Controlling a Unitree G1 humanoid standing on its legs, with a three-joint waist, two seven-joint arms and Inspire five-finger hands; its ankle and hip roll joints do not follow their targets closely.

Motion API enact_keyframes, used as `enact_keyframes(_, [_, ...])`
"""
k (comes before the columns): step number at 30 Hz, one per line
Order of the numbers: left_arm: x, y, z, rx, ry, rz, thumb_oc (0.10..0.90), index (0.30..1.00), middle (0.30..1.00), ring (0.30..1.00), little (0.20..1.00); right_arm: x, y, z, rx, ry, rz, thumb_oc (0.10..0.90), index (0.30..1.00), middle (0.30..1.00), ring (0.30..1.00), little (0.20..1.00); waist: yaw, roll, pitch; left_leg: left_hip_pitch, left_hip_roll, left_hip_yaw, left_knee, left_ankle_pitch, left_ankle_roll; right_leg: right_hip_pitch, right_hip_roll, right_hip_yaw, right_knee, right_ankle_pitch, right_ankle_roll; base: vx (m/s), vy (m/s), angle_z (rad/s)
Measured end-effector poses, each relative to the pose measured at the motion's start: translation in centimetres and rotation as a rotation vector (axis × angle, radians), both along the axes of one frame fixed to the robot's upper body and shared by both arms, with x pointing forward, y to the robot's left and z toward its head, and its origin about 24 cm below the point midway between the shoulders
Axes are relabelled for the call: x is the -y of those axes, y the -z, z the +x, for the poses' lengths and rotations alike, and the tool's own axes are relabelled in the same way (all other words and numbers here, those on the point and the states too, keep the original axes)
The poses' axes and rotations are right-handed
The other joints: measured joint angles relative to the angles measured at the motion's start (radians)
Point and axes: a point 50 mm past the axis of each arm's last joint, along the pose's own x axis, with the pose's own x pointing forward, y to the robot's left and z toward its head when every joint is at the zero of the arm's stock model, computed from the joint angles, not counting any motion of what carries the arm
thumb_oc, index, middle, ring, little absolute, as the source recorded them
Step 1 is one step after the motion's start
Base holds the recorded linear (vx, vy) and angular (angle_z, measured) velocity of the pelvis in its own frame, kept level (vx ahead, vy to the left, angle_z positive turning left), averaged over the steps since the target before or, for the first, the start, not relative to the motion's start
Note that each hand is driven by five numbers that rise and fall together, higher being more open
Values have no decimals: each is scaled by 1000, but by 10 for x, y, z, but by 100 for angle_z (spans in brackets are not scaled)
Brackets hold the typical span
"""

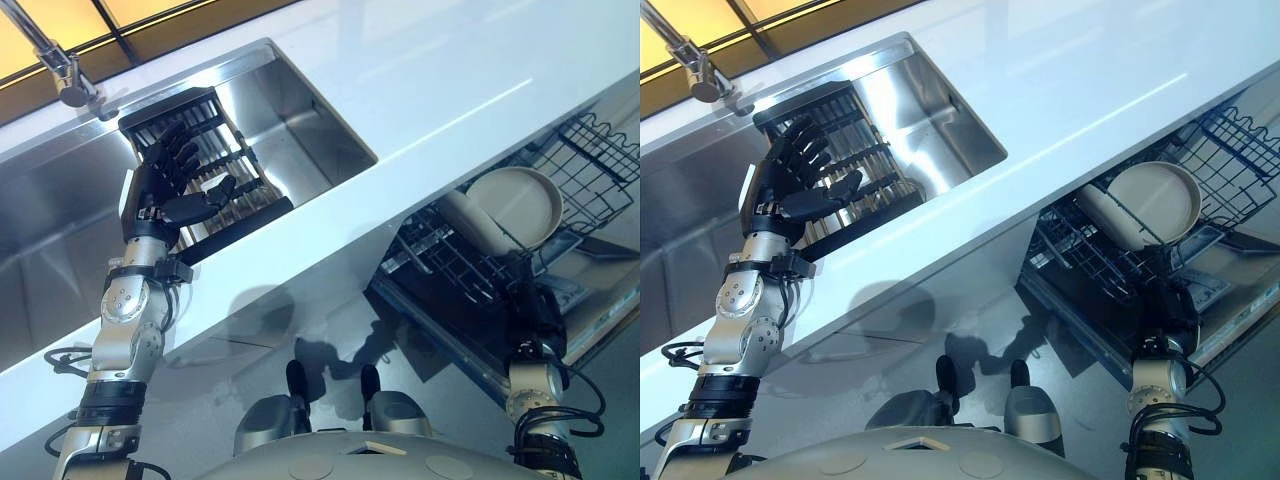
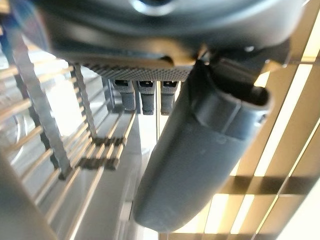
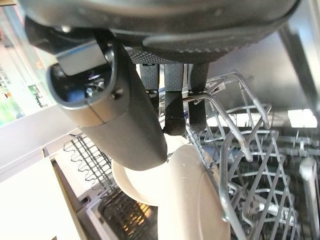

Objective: Pick up plates and place into dishwasher.

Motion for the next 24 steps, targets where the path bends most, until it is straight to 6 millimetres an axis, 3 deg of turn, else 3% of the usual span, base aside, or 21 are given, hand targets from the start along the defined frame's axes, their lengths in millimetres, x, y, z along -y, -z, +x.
enact_keyframes(5, [5, 0, 2, -2, 5, -2, 800, 900, 900, 900, 900, -3, -5, 13, -230, -297, -327, 100, 300, 300, 300, 200, -2, -11, -8, 1, -1, 0, 0, 2, 3, 0, -1, 2, 0, 5, 1, 5, 1, -1])
enact_keyframes(11, [16, 2, 6, -11, 20, 6, 800, 900, 900, 900, 900, -16, -19, 45, -297, -497, -508, 100, 300, 300, 300, 200, 21, -21, -17, 10, 0, -8, 1, 5, 4, 13, 0, -6, 0, 7, -1, 13, 13, 3])
enact_keyframes(16, [25, 3, 8, -18, 48, 20, 800, 900, 900, 900, 900, -30, -32, 78, -288, -561, -552, 100, 300, 300, 300, 200, 48, -20, -18, 15, -1, -29, 3, 9, 2, 26, 1, -27, 0, 7, -1, 41, 38, 9])
enact_keyframes(24, [36, -1, 18, -8, 84, 22, 800, 900, 900, 900, 900, -27, -35, 97, -343, -532, -561, 100, 300, 300, 300, 200, 100, -17, -19, -1, -11, -96, 5, 26, -1, 36, 0, -91, 0, 5, -3, 33, 23, 20])
